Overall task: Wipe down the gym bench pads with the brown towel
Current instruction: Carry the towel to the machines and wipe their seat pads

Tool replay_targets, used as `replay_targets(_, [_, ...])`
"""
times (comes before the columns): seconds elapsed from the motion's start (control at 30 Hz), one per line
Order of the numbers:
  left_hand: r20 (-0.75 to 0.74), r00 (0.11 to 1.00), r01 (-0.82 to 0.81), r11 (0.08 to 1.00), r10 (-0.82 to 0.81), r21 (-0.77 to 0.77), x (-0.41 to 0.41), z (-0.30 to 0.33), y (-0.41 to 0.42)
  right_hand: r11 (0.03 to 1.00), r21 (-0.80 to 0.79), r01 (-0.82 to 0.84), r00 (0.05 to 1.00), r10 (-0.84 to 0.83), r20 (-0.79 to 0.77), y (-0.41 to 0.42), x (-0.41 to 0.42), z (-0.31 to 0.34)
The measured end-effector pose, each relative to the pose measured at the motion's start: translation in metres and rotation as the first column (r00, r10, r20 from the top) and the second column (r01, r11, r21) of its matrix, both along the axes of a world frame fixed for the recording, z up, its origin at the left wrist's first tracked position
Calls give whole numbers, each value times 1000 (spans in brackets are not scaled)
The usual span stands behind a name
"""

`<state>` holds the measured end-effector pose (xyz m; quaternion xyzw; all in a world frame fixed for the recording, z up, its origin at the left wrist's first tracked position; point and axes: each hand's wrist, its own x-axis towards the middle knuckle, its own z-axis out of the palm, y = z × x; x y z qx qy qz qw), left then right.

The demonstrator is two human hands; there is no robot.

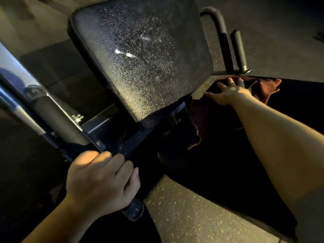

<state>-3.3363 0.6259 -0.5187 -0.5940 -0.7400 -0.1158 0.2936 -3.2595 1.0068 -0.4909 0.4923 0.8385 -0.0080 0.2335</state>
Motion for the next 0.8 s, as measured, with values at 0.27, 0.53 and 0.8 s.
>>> replay_targets(0.27, [-54,994,-100,995,99,-21,7,16,-8,1000,1,-25,1000,25,-4,-45,16,8])
replay_targets(0.53, [252,964,-71,995,87,-72,38,12,10,988,-48,-143,990,144,11,-117,52,23])
replay_targets(0.8, [678,730,234,964,-89,-126,109,-43,47,994,96,54,991,-65,119,-61,110,68])
